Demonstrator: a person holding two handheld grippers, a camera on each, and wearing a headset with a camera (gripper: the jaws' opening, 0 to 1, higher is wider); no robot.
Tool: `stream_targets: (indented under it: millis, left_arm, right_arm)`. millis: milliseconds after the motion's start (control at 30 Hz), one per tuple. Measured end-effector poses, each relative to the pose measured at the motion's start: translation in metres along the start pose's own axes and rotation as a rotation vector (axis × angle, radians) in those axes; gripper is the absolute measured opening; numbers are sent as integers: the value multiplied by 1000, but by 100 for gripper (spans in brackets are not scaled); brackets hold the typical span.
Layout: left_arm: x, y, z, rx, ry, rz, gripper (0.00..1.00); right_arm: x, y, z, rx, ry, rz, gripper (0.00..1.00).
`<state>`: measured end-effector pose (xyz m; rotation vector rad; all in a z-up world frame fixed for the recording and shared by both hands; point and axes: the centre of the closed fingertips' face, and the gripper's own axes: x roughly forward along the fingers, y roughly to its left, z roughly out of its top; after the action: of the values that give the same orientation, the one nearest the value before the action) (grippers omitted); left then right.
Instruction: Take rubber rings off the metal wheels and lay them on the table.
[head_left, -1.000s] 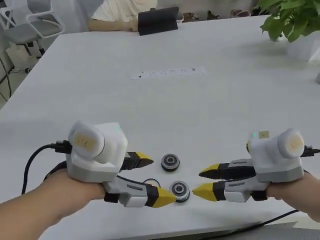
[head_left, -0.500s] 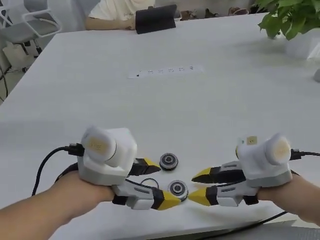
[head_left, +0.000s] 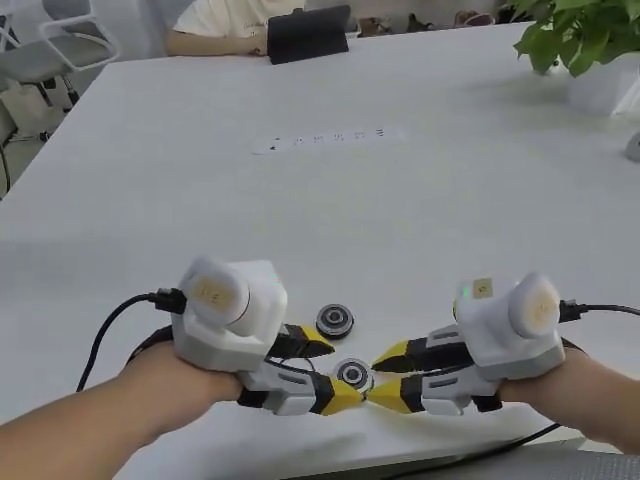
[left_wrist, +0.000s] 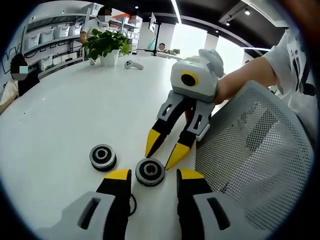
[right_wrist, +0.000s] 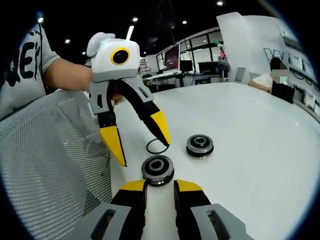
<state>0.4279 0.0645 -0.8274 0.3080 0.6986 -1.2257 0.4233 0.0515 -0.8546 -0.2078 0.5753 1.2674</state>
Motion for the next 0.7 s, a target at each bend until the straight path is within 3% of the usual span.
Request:
stream_targets:
  millis: [433,700]
  left_arm:
    - [10,-6,-2,31,11,-15,21]
    - [11,-3,-1,40,7,7,15]
  right_arm:
    - [1,0,1,-6,-11,0,15]
    - [0,-1,1,-7,-17,-3,15]
